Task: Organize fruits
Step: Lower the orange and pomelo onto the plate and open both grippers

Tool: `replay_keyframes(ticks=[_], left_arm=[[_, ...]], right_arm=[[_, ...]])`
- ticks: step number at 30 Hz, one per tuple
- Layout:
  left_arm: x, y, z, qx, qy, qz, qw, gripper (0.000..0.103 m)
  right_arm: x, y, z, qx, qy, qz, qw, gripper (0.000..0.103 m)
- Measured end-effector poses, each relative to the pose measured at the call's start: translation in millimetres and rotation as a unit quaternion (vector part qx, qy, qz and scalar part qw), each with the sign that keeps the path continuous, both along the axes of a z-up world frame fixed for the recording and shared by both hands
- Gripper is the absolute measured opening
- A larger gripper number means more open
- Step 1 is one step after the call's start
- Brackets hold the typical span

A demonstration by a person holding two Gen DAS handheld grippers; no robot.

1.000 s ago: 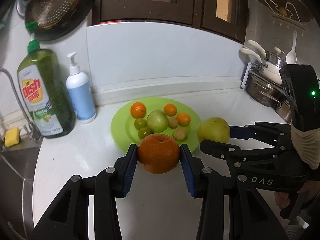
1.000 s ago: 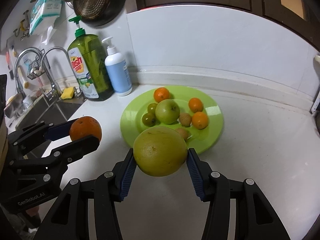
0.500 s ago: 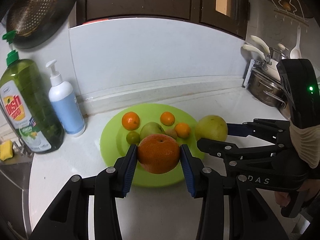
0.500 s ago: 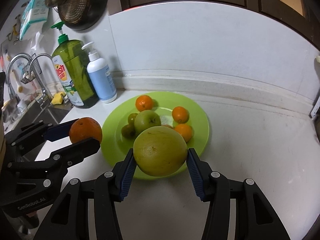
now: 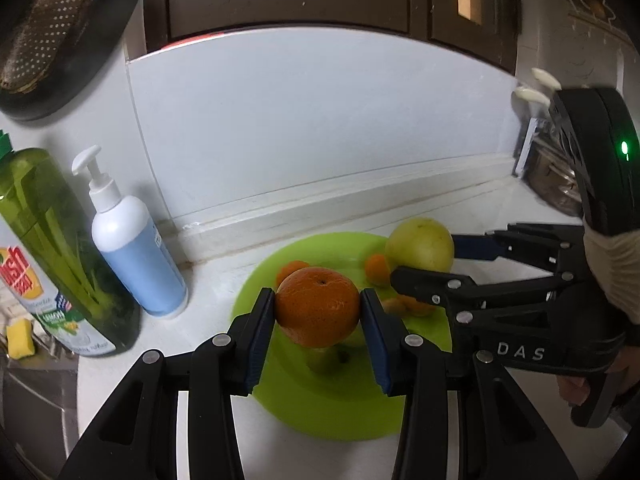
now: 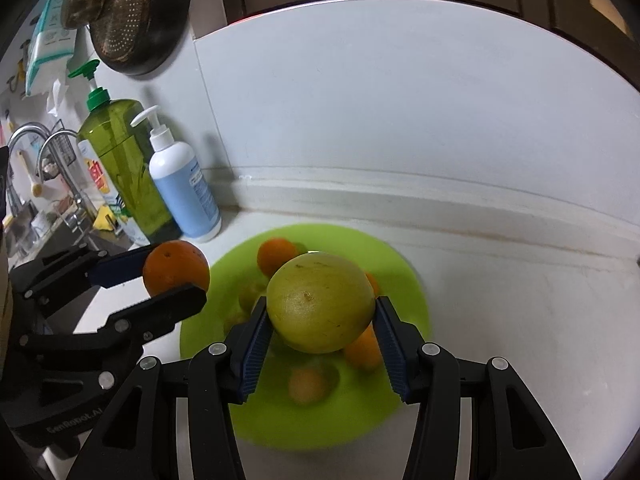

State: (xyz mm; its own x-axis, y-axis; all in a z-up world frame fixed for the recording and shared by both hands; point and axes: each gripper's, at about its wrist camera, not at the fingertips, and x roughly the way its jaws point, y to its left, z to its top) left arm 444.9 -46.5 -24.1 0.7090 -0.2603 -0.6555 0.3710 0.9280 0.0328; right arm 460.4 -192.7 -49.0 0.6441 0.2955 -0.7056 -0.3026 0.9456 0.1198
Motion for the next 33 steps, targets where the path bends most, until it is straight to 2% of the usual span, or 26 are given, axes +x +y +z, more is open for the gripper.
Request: replay_keyframes(ticks=[8, 17, 33], left_arm=[[28.5, 11.8, -17.8, 0.026, 0.022, 0.006, 0.9994, 0.042], [49.4, 20.2, -45.2, 0.013, 0.070, 0.004, 0.9975, 0.042], [44.5, 19.9, -51.3, 0.001, 0.086, 0.009, 0.9963, 0.045]], right_arm=[[32.0, 16.5, -11.6, 0.001, 0.016, 0.003, 1.000, 0.052], [50.8, 23.8, -31.6, 0.001, 0.038, -0.004, 0.999, 0.052], [49.8, 19.4, -31.2, 0.001, 0.035, -0.010, 0.999, 0.053]])
